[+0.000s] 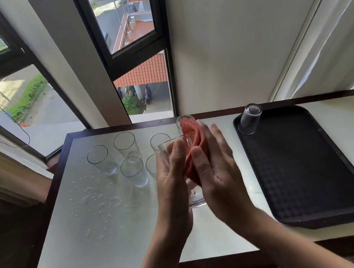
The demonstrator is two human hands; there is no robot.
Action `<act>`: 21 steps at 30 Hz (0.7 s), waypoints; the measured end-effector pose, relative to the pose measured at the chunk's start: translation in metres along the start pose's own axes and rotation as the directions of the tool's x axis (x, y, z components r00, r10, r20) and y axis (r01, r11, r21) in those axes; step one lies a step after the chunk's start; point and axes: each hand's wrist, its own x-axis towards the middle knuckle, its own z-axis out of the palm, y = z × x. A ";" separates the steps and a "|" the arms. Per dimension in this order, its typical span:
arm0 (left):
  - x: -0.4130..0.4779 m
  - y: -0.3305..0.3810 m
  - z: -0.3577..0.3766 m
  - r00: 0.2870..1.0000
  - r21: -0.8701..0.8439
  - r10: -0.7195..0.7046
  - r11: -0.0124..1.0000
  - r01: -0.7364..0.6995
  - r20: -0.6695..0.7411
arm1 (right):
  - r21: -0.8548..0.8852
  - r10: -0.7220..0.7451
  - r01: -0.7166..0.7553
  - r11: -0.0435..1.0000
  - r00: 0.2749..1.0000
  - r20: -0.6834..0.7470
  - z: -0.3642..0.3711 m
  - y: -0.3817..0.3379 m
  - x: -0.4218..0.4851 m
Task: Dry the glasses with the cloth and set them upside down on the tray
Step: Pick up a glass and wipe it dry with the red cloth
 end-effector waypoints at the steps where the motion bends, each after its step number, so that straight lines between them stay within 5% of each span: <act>1: 0.001 -0.003 0.001 1.000 0.036 0.012 0.999 -0.012 0.008 | 0.063 0.035 -0.036 0.997 0.999 0.021 -0.002 0.001 0.009; 5: 0.000 -0.009 0.000 0.999 0.012 -0.007 1.000 0.006 0.051 | 0.564 0.198 -0.252 0.787 0.968 0.155 -0.007 0.001 0.033; 12: 0.009 -0.006 -0.006 0.999 -0.107 0.036 0.994 -0.032 0.037 | 0.229 -0.056 0.046 0.972 0.998 0.038 0.004 0.000 -0.013; 18: 0.007 -0.012 -0.006 0.999 0.039 0.014 0.999 -0.016 0.042 | 0.315 0.118 -0.140 0.939 0.989 0.087 0.001 0.007 0.018; 21: 0.009 -0.013 -0.006 0.998 -0.004 -0.047 0.999 0.048 0.035 | 0.344 0.082 -0.094 0.934 0.995 0.050 0.005 0.006 0.003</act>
